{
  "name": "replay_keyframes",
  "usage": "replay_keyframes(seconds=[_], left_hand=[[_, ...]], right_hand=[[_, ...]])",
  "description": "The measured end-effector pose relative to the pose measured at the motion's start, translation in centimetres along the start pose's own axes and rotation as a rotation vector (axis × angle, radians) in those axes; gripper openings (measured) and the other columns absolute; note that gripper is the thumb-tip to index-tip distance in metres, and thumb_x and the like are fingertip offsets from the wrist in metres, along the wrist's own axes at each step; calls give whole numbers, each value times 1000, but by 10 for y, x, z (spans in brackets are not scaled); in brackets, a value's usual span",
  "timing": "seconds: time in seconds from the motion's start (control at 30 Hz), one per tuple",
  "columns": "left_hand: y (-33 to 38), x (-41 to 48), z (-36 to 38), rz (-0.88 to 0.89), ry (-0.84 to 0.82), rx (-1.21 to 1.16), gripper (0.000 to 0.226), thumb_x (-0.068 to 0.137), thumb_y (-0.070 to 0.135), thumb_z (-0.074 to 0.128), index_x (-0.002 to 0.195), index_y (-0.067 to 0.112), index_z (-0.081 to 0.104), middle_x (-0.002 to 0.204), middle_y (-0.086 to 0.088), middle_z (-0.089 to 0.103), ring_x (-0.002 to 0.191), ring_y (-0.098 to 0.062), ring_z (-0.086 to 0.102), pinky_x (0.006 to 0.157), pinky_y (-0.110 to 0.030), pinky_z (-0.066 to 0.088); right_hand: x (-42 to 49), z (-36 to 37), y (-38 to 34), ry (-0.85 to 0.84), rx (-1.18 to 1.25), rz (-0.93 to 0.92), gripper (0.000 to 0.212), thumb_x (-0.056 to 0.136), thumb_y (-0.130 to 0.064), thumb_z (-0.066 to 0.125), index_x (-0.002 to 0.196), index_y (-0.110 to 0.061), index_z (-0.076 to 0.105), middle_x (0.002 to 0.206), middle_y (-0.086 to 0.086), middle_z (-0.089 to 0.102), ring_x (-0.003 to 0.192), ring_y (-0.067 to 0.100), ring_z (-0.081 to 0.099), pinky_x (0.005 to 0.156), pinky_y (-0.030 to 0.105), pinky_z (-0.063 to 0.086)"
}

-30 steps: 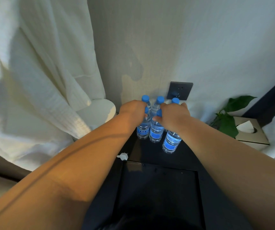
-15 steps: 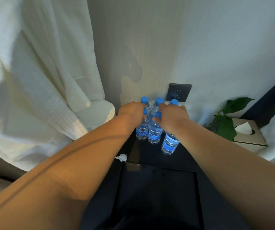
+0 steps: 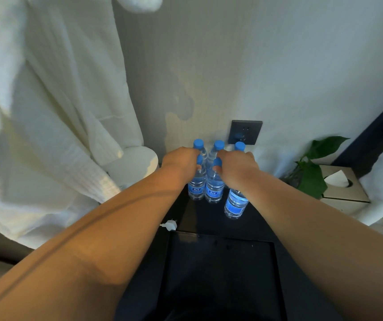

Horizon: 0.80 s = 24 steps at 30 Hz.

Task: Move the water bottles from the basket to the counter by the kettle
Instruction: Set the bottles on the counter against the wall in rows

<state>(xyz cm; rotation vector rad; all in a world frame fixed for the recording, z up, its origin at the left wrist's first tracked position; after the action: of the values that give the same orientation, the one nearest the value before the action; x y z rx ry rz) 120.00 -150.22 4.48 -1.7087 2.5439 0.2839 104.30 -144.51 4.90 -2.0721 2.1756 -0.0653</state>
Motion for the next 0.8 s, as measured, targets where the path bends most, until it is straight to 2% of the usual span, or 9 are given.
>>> replay_keyframes(seconds=[0.2, 0.37, 0.6, 0.8], left_hand=[[1, 1, 1, 3, -16, 2, 22, 100, 31, 63, 119, 23, 64, 111, -5, 67, 97, -27, 66, 81, -39, 55], [1, 2, 2, 1, -17, 2, 23, 99, 29, 63, 122, 24, 63, 112, -4, 67, 96, -26, 65, 76, -36, 51], [3, 4, 2, 8, -21, 16, 29, 100, 29, 64, 128, 23, 61, 117, -6, 66, 103, -28, 65, 77, -35, 48], [2, 5, 4, -2, -35, 16, 25, 98, 26, 65, 122, 23, 63, 111, -5, 67, 96, -27, 64, 79, -37, 53]], right_hand=[[1, 1, 1, -13, 27, -11, 30, 107, -36, 50, 134, -23, 54, 97, -1, 64, 86, 22, 52, 85, 36, 29], [-3, 2, -1, -1, 38, -19, 36, 108, -34, 51, 141, -20, 49, 94, -2, 58, 86, 22, 49, 85, 36, 31], [-6, 3, 0, 8, 92, 31, 34, 108, -32, 50, 139, -19, 51, 94, 0, 59, 86, 23, 50, 86, 37, 34], [-6, 4, 1, 22, 118, 38, 35, 108, -34, 50, 140, -20, 51, 95, 0, 59, 86, 23, 51, 85, 36, 33]])
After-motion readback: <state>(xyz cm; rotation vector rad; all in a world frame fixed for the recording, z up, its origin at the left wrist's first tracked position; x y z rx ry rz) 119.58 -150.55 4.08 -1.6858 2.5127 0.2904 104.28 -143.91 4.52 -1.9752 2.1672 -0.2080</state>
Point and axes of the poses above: each hand's wrist, its own x-axis towards the middle knuckle, its own z-axis out of the palm, y = z × x, the point moved 4 cm from there along x, towards the middle knuckle
